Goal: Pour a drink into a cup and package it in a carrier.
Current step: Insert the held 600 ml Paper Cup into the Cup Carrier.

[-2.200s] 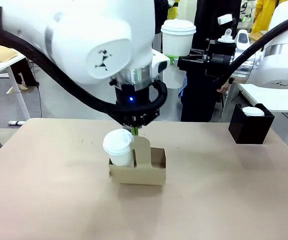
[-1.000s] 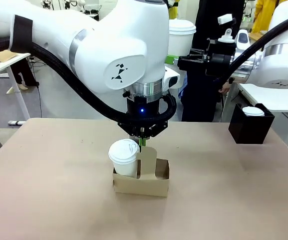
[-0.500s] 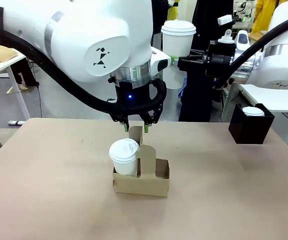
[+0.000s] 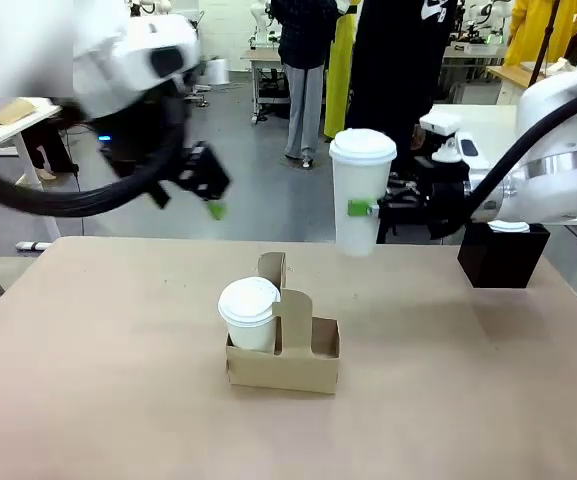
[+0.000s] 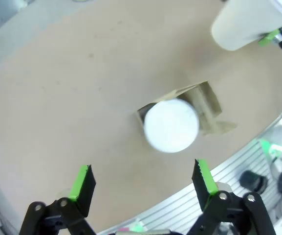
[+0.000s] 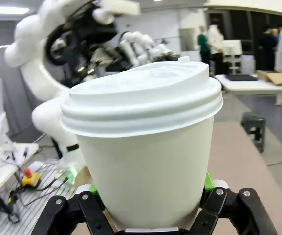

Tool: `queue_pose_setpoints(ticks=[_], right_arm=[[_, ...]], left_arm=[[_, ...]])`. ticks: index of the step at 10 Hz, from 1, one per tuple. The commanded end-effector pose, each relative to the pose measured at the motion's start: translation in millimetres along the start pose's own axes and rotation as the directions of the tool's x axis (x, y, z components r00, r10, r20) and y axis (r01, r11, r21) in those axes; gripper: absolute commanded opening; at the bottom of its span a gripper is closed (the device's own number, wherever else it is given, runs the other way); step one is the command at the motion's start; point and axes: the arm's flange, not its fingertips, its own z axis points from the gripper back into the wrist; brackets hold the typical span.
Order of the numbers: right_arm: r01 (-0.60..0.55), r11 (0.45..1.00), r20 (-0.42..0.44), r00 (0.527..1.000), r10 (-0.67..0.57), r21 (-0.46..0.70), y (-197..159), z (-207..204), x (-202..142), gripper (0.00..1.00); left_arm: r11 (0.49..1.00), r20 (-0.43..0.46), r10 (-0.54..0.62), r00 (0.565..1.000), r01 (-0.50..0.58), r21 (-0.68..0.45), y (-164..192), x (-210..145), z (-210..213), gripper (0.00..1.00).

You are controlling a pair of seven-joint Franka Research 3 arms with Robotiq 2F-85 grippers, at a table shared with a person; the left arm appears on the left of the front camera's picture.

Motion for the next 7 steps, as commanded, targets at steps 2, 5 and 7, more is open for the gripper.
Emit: queue_pose_setpoints(ticks=[2,5,7], right_arm=[[-0.071,0.989,0.011,0.998,0.070,0.132,9.7,-5.3,-17.7,0.81],[-0.101,0.979,0.062,0.994,0.091,0.177,17.7,-23.6,-46.2,0.81],[-0.067,0.985,0.025,0.998,0.064,0.161,16.8,-23.4,-43.5,0.81]], left_arm=[[0.986,0.025,-0.136,0.990,0.138,-0.093,65.3,-32.6,-19.4,1.00],[0.948,0.095,-0.286,0.953,0.296,-0.120,115.3,-53.8,-49.4,1.00],[0.967,0.037,-0.243,0.969,0.245,-0.074,109.9,-51.1,-40.0,1.00]])
